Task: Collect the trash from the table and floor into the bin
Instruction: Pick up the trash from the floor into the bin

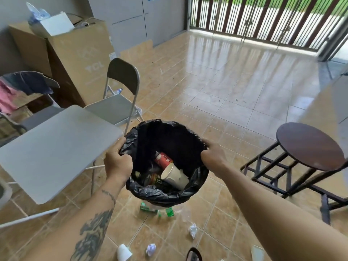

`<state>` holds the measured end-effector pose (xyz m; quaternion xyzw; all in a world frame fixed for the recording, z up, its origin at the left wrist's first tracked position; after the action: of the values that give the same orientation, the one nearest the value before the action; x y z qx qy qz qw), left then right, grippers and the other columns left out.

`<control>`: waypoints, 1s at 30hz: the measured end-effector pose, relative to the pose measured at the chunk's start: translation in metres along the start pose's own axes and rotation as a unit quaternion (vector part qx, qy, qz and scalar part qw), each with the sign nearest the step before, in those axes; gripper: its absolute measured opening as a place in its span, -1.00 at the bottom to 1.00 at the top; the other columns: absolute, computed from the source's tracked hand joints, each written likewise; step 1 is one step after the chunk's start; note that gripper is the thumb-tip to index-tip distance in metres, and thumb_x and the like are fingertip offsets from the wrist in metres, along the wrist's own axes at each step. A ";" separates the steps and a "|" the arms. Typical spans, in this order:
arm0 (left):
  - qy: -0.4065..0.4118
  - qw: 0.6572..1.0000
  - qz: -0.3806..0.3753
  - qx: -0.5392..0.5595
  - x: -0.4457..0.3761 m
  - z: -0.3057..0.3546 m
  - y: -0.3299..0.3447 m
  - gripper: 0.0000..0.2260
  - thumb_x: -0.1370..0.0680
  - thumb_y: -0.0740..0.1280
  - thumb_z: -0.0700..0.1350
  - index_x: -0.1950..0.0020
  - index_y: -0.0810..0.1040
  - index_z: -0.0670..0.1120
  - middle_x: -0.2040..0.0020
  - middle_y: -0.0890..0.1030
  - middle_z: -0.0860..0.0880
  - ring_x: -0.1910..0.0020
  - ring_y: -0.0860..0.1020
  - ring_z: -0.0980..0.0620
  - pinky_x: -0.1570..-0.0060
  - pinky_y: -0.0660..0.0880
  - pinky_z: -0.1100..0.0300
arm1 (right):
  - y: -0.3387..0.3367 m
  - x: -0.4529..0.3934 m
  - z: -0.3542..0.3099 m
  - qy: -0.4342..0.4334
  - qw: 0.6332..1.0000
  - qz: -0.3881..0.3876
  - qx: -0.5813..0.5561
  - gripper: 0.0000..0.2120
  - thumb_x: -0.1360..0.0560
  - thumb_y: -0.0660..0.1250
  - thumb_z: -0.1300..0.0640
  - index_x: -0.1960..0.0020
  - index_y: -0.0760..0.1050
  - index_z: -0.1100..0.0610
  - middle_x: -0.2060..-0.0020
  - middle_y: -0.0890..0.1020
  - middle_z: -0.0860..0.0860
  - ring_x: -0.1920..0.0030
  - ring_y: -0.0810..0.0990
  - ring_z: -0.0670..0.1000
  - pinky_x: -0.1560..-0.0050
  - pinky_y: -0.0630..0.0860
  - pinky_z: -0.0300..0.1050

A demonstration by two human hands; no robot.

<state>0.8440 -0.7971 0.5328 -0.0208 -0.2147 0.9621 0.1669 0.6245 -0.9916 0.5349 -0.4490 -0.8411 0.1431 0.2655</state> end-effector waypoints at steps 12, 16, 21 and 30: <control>0.085 0.984 0.023 -0.153 -0.117 -0.110 0.135 -0.47 -0.46 0.24 -0.38 -0.44 0.45 -0.21 -0.45 0.45 -0.11 -0.45 0.39 -0.04 -0.37 0.18 0.33 | 0.092 -0.200 0.075 0.000 0.999 -0.030 0.039 -0.17 -0.16 0.09 0.25 -0.41 0.43 -0.12 -0.08 0.63 -0.01 -0.07 0.58 0.11 -0.06 0.62 0.12; 0.114 0.980 0.008 -0.165 -0.151 -0.220 0.196 -0.48 -0.45 0.24 -0.38 -0.43 0.45 -0.23 -0.46 0.44 -0.12 -0.46 0.38 -0.06 -0.42 0.23 0.25 | 0.164 -0.261 0.170 0.025 0.999 -0.028 0.023 -0.22 -0.20 0.12 0.26 -0.35 0.42 -0.25 0.02 0.63 -0.11 0.03 0.62 0.02 0.16 0.63 -0.04; 0.124 0.979 -0.004 -0.163 -0.183 -0.367 0.261 -0.49 -0.44 0.24 -0.36 -0.42 0.46 -0.25 -0.44 0.46 -0.14 -0.44 0.40 -0.05 -0.42 0.25 0.24 | 0.254 -0.319 0.288 0.025 0.999 -0.021 -0.015 -0.26 -0.28 0.15 0.38 -0.38 0.44 -0.09 -0.04 0.64 -0.06 0.02 0.63 0.01 0.20 0.60 -0.09; 0.116 0.981 0.029 -0.152 -0.211 -0.527 0.316 -0.52 -0.44 0.24 -0.32 -0.38 0.50 -0.25 -0.39 0.51 -0.15 -0.40 0.44 -0.06 -0.37 0.19 0.38 | 0.353 -0.384 0.400 -0.003 1.000 -0.010 -0.011 -0.30 -0.37 0.23 0.32 -0.48 0.39 -0.05 -0.21 0.54 -0.16 -0.21 0.50 -0.07 -0.13 0.48 -0.13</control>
<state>1.0036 -0.9219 -0.0849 -0.1632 -0.3370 0.9138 0.1573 0.8087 -1.1155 -0.0836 -0.4430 -0.8478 0.1326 0.2597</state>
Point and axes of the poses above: each hand's wrist, its own x-axis away from the middle knuckle, its own y-axis out of the palm, z = x × y, the point moved 4 cm from there along -x, towards the middle knuckle
